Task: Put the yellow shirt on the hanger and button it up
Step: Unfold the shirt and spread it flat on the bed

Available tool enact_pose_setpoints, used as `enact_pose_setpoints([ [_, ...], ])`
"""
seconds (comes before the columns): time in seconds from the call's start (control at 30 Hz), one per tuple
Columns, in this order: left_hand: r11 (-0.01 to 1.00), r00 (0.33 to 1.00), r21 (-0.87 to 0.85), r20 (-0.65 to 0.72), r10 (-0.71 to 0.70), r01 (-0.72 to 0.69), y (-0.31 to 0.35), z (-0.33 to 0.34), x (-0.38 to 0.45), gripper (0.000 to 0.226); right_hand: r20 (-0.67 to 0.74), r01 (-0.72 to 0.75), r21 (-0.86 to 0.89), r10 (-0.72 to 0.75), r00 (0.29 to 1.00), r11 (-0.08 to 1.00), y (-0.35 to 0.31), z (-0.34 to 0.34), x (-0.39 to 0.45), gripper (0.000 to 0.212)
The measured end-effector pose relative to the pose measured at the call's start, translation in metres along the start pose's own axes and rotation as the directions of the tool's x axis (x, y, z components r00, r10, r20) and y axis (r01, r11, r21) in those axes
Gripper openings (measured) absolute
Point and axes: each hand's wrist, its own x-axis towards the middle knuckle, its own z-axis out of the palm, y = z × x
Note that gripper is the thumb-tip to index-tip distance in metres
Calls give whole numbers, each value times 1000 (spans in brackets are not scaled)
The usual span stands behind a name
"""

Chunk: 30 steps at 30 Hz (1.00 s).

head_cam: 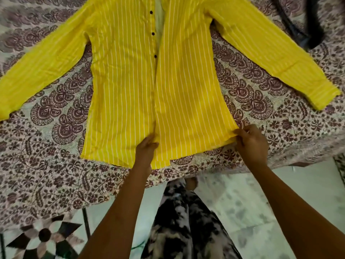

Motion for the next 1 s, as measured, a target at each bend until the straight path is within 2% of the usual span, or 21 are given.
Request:
enact_pose_setpoints([
  [0.07, 1000, 1000, 0, -2, 14, -14, -9, -2, 0, 45, 15, 11, -13, -11, 1000, 1000, 1, 2, -3, 36],
  [0.13, 991, 991, 122, -117, 64, -49, -17, -4, 1, 42, 59, 36, -67, -32, 998, 997, -1, 8, -8, 38],
  [0.23, 961, 950, 256, -262, 169, -100, -26, -4, 3, 32, 135, -17, -186, 43, 990, 982, -5, 16, -14, 22],
  [0.33, 903, 943, 407, -222, 248, -141, -29, -2, 6, 27, 133, -87, -224, 119, 984, 971, -9, 15, -13, 9],
  [0.43, 856, 939, 473, -144, 311, -210, -29, 0, 10, 28, 89, -91, -267, 118, 989, 959, -8, 13, -13, 10],
  [0.53, 810, 941, 538, -87, 327, -232, -35, -1, 13, 28, 118, -110, -284, 149, 982, 952, -6, 12, -11, 15],
  [0.63, 771, 949, 614, -107, 297, -172, -37, -3, 17, 32, 186, -55, -247, 103, 977, 967, -1, 14, -7, 12],
  [0.7, 735, 931, 657, -141, 336, -166, -29, -2, 23, 35, 153, -55, -172, 81, 985, 984, -3, 13, 2, 16],
  [0.87, 725, 841, 603, -158, 517, -332, 31, 12, 54, 25, -2, -46, -3, 46, 999, 999, -31, 10, 56, 24],
  [1.0, 751, 835, 520, -123, 537, -407, 98, 31, 89, 15, 5, 27, 52, -27, 1000, 998, -60, 16, 120, 29],
])
